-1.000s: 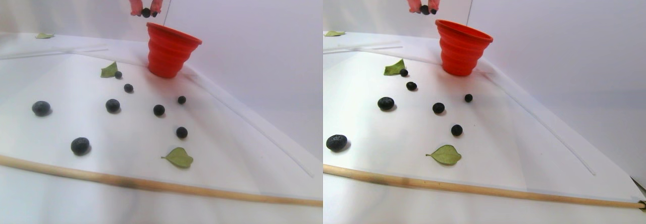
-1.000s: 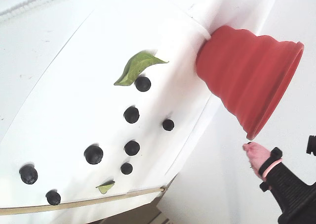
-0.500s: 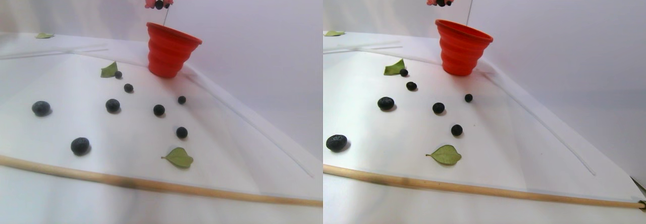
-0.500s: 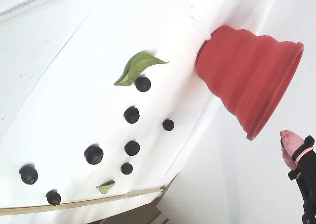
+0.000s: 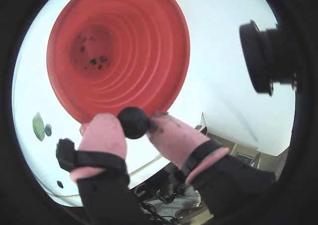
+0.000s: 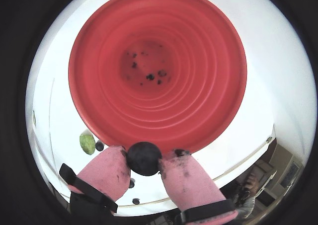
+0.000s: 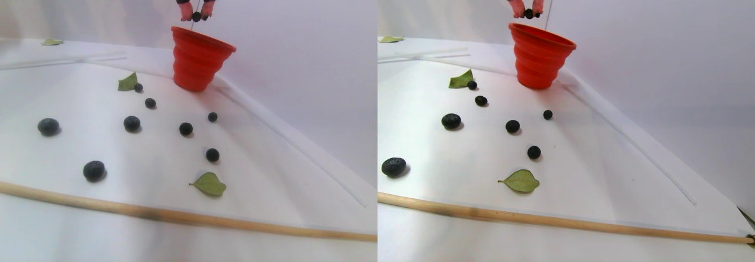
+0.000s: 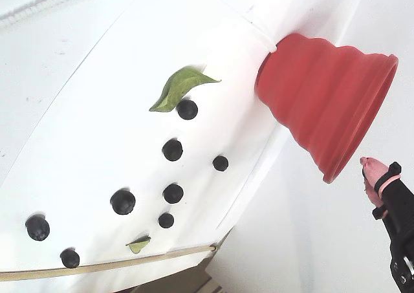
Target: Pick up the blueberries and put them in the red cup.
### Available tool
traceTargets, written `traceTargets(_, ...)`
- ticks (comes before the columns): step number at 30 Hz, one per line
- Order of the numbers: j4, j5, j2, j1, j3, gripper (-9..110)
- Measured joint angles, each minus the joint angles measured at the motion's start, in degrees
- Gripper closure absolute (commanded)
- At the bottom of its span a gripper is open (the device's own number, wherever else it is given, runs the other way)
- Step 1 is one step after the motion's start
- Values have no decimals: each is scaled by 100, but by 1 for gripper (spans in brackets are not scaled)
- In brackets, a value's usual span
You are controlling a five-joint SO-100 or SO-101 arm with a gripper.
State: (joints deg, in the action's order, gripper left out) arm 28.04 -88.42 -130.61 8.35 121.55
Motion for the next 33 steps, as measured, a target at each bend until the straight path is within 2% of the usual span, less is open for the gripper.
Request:
traceTargets(6, -272, -18, 105, 44, -9, 85)
traceTargets(12, -299, 18, 105, 70, -9, 85)
traceTargets(33, 949, 290, 53, -448, -88, 86)
